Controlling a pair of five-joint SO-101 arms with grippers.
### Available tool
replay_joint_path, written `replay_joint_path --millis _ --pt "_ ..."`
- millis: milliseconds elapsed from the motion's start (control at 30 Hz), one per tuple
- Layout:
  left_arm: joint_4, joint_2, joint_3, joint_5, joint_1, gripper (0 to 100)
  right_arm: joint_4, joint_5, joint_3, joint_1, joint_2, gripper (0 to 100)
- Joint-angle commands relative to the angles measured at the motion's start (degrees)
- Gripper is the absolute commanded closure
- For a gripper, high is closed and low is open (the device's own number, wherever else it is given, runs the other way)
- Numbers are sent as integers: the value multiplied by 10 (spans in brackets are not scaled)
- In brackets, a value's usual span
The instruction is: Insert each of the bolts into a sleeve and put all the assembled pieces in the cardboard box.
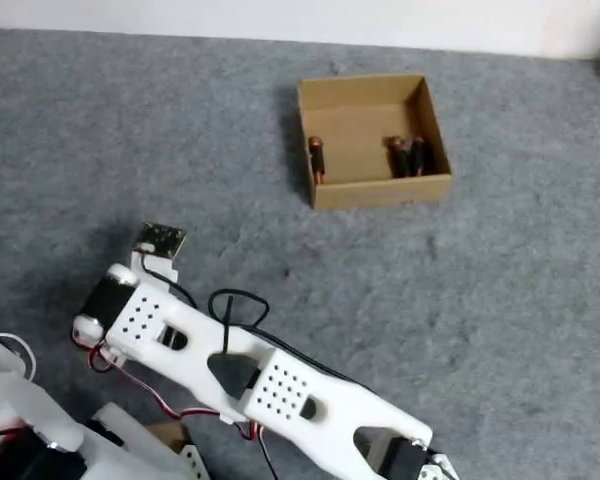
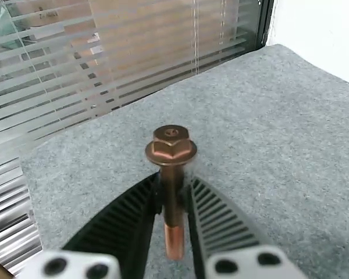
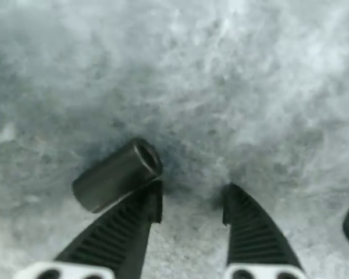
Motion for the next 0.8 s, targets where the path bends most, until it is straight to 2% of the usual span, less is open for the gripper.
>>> replay_joint_path --millis 0,67,333,367,433,533,767 --pt "-3 -1 -4 4 11 995 10 196 -18 17 -29 896" --pt "-3 0 -4 4 11 995 10 263 -19 15 -42 896" --pt "-3 1 -4 4 11 995 10 273 -14 37 -102 896" --pt "-3 1 -4 4 11 995 10 300 -14 44 -110 896" --pt "-3 1 -4 4 11 995 10 398 -14 50 -124 896" --pt "-3 1 -4 4 11 995 8 512 -14 26 -131 896" --pt "-3 1 -4 4 11 995 10 668 -13 -31 -121 892"
